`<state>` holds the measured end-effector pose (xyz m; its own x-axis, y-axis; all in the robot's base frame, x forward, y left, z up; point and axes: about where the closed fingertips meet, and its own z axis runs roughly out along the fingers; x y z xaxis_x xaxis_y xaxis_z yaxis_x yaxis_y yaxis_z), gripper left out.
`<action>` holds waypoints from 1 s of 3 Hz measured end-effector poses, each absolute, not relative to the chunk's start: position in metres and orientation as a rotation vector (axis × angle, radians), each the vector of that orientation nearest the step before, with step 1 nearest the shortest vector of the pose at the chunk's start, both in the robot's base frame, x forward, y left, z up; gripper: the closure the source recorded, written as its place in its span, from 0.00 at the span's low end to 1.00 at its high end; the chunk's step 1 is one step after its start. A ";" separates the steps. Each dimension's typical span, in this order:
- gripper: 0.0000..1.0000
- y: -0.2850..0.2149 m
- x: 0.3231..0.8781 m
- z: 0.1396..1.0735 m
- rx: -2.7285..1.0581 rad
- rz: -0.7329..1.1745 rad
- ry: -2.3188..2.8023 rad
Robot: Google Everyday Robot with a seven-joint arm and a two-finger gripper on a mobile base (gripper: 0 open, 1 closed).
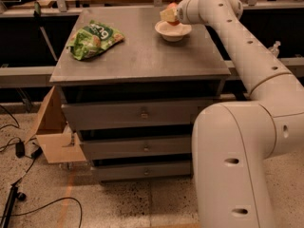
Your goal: Pick apple from paper bowl and place on counter
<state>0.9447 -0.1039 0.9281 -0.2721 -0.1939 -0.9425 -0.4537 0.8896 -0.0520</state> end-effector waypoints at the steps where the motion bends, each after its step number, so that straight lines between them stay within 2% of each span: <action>1: 1.00 -0.100 0.929 0.963 -0.541 0.292 1.788; 3: 1.00 -0.059 0.842 0.971 -0.932 0.435 1.789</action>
Offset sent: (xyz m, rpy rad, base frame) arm -0.1161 0.0406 0.0522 -0.1431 0.0202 0.4618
